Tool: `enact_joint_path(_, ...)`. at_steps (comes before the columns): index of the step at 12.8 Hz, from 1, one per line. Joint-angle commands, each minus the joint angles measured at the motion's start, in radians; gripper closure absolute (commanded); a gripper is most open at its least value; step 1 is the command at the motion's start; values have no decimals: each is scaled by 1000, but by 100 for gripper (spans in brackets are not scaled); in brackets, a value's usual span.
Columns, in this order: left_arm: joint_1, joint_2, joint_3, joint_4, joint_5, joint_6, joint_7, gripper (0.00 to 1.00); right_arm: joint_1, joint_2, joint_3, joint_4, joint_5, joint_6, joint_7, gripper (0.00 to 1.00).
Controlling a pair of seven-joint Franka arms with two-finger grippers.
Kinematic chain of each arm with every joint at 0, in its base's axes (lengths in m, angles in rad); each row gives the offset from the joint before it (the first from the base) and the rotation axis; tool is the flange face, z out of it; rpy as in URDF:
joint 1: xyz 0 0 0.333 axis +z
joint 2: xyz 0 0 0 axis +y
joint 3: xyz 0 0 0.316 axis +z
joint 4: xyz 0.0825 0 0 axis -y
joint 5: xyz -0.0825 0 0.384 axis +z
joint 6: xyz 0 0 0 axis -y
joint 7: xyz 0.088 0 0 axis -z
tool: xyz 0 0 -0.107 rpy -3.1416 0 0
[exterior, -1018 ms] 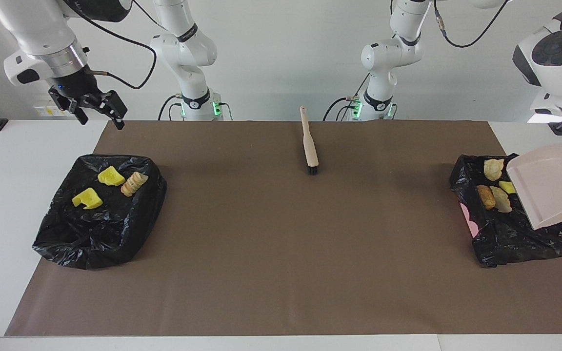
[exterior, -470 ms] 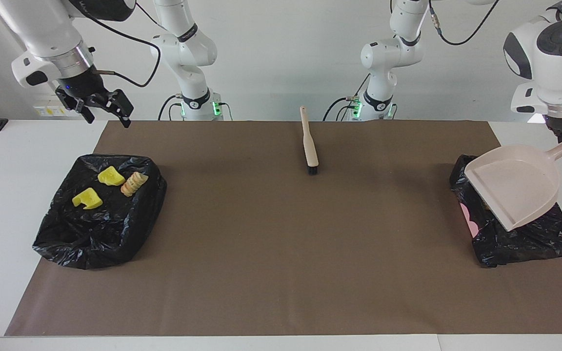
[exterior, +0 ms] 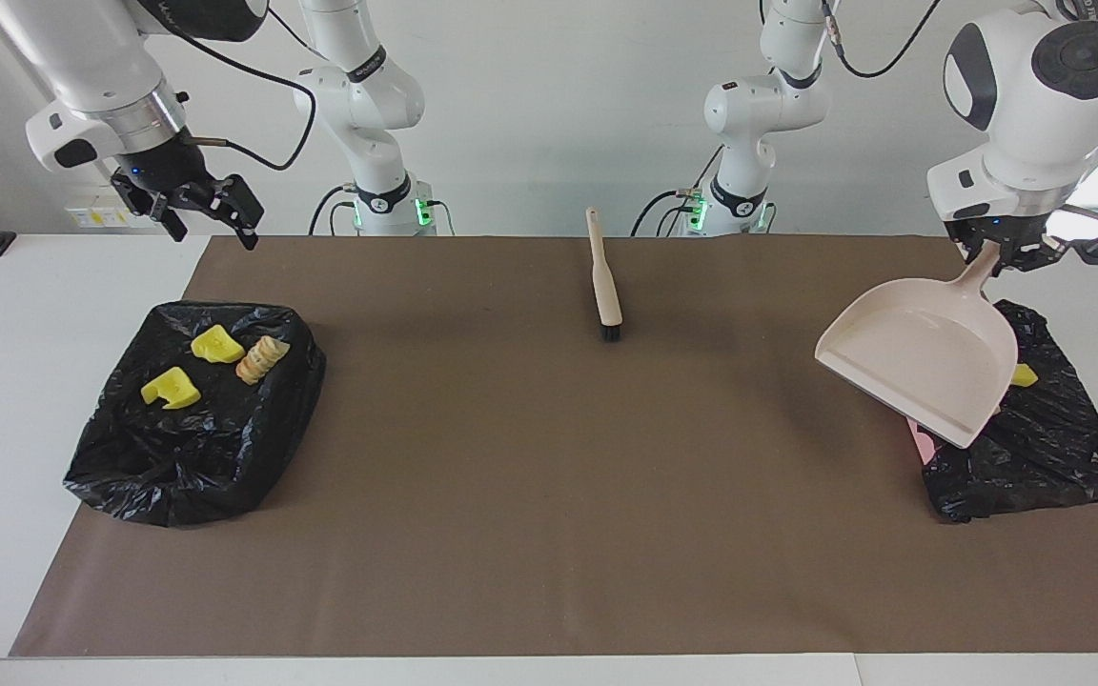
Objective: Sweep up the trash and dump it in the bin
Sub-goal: 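Lift the emptied dustpan out of the bin with the left gripper, then carry the dustpan to the table center with the left gripper and lower it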
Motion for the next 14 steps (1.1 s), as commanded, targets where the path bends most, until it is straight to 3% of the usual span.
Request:
enact_joint_path(1, -39, -29, -5, -40, -148, 18, -202, 100, -7, 0, 0, 11, 23, -18, -19, 0)
enact_joint_path(3, -111, -76, -5, -131, -299, 99, -368, 100, -7, 0, 0, 11, 23, -18, -21, 0)
enact_joint_path(6, -310, -57, -5, -233, -337, 296, -673, 100, -7, 0, 0, 11, 23, -18, -19, 0)
enact_joint_path(11, -527, 124, -5, -242, -337, 521, -917, 100, -7, 0, 0, 11, 23, -18, -19, 0)
enact_joint_path(14, -585, 181, -5, -247, -339, 591, -981, 100, -7, -2, 0, 11, 23, -18, -19, 0)
